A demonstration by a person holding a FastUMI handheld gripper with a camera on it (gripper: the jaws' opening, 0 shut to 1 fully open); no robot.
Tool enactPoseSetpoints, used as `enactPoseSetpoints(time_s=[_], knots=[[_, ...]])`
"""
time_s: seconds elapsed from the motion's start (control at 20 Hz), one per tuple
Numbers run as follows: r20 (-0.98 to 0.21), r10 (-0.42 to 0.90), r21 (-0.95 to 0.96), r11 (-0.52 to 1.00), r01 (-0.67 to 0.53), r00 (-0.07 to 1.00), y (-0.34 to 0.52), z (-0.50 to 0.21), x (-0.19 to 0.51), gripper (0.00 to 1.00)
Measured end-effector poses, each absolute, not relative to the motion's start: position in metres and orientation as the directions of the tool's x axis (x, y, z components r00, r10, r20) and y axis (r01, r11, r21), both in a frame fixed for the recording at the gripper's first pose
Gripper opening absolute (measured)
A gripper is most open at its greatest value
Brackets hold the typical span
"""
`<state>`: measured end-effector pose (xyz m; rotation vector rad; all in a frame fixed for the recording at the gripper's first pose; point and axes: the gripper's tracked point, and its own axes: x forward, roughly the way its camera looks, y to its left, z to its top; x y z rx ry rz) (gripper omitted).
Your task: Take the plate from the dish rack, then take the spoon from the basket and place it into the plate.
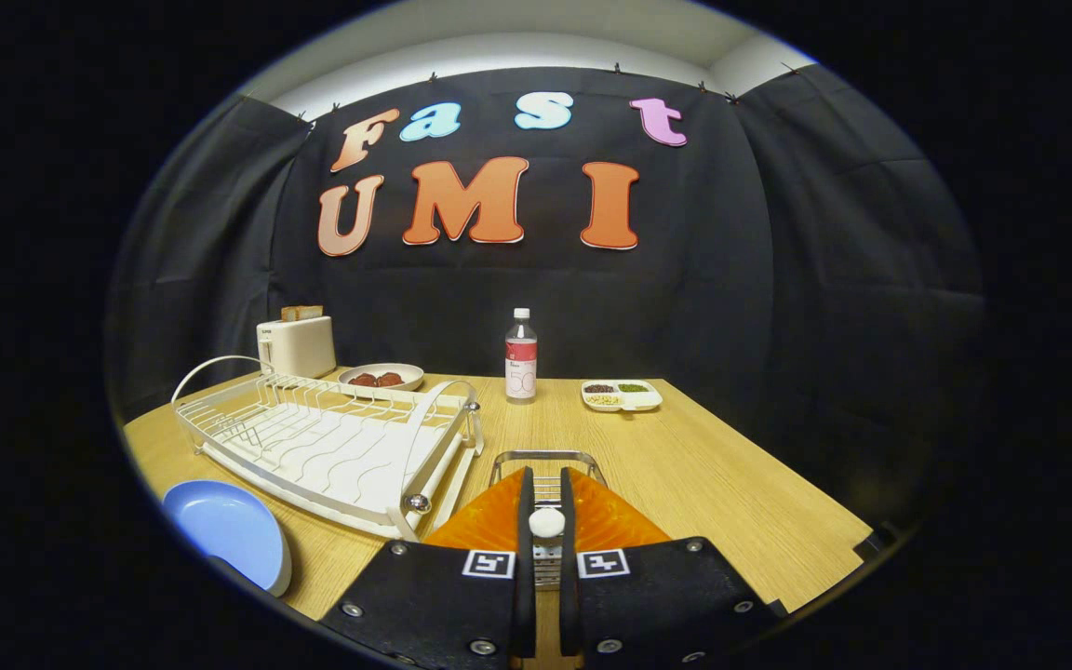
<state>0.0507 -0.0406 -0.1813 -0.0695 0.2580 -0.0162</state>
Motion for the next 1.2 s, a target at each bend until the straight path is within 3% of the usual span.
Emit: enactPoseSetpoints(time_s=[1.2], knots=[[-0.254, -0.071, -0.061, 0.997, 0.057, 0.964, -0.047, -0.164, 0.041, 0.07]])
